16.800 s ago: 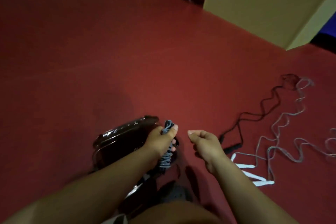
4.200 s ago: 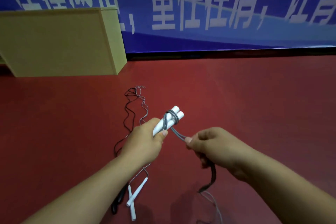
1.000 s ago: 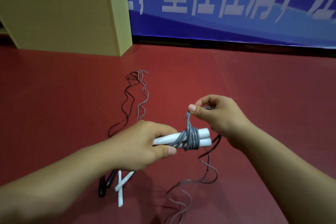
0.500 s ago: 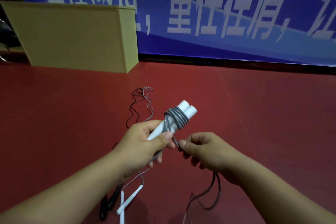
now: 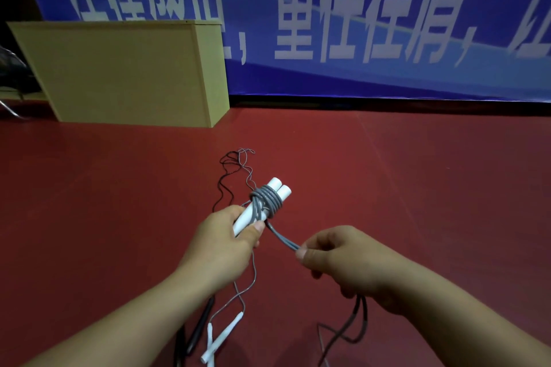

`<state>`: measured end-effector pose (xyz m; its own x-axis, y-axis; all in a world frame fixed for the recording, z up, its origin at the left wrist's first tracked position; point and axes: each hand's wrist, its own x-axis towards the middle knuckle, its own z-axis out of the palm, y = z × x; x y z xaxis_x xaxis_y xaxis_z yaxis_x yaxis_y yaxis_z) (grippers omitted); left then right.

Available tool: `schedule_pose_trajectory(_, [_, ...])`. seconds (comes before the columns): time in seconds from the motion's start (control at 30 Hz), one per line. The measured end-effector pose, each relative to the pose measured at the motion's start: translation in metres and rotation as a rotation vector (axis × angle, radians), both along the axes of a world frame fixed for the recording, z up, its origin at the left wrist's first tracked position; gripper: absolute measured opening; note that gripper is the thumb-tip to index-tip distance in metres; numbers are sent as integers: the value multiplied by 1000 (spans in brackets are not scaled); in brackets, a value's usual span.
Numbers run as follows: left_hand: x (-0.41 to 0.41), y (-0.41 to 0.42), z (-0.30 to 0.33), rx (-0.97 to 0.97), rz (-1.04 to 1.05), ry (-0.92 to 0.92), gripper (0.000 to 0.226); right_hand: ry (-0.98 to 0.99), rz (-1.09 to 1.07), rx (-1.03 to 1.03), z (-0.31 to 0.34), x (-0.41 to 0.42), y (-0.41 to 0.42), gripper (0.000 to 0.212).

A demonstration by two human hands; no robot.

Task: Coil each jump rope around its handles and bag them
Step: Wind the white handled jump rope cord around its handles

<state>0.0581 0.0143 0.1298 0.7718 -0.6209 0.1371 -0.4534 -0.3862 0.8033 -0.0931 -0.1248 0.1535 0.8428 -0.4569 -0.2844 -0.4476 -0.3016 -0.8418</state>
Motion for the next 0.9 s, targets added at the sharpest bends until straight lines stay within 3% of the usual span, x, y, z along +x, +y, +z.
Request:
schedule_pose_trajectory(0.17, [8, 0, -4, 39, 30, -67, 10, 53, -4, -74, -4, 0, -2, 33])
schedule_pose_trajectory(0.47, [15, -3, -12, 117, 55, -123, 11, 23, -28, -59, -1, -1, -2, 27])
schedule_pose_trajectory(0.63, [19, -2, -16, 128, 38, -109, 8, -68, 85, -87, 7, -2, 5, 29])
schedule_pose_trajectory(0.9, [16, -5, -11, 109, 6, -223, 9, -249, 94, -30, 16, 5, 16, 24])
